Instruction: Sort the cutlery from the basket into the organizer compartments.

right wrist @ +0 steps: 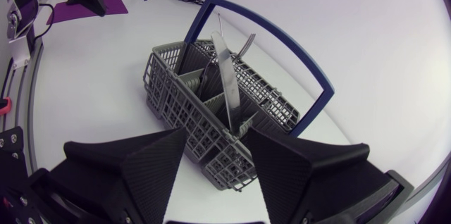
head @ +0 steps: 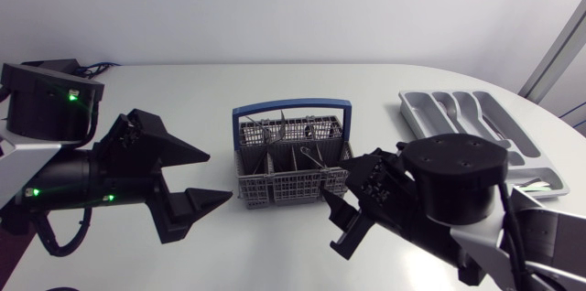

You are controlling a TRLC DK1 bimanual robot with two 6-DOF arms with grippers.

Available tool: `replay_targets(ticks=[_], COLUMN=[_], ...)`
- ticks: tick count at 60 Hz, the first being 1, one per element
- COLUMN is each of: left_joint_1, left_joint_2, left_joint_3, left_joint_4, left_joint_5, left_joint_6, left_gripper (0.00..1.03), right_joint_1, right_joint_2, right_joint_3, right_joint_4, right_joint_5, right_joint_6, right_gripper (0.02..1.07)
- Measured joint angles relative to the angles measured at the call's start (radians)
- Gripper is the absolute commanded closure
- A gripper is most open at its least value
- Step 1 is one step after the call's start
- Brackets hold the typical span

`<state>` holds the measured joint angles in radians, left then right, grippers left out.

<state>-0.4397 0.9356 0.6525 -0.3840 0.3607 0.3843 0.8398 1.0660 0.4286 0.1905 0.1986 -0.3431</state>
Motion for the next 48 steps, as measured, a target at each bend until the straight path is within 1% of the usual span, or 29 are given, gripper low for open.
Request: replay_targets(ticks=[3,9,14,16,26,31,44,48], left_joint_1=[0.0,0.001,0.003,0.003,0.003,0.003,0.005,0.007], left_joint_2=[0.0,0.0,0.0,0.0,0.0,0.0,0.0,0.0], left_joint_3=[0.0,0.0,-0.001,-0.002,-0.005,-0.005,-0.012,-0.016], left_joint_4=[0.0,0.0,0.0,0.003,0.012,0.015,0.018,0.018], left_joint_5=[0.0,0.0,0.0,0.0,0.0,0.0,0.0,0.0], left_joint_6=[0.0,0.0,0.0,0.0,0.0,0.0,0.0,0.0], left_gripper=[0.05,0.05,0.05,0.05,0.05,0.05,0.05,0.05], right_joint_1=[0.013,0.029,0.029,0.029,0.03,0.03,0.03,0.03], right_joint_2=[0.022,0.08,0.129,0.151,0.264,0.303,0.322,0.322], right_joint_3=[-0.009,-0.021,-0.023,-0.023,-0.019,-0.006,0.026,0.033], right_joint_4=[0.041,0.12,0.178,0.206,0.311,0.325,0.342,0.343], right_joint_5=[0.031,0.072,0.1,0.117,0.176,0.193,0.208,0.219], right_joint_6=[0.0,0.0,0.0,0.0,0.0,0.0,0.0,0.0], right_gripper=[0.49,0.56,0.57,0.61,0.63,0.67,0.68,0.71])
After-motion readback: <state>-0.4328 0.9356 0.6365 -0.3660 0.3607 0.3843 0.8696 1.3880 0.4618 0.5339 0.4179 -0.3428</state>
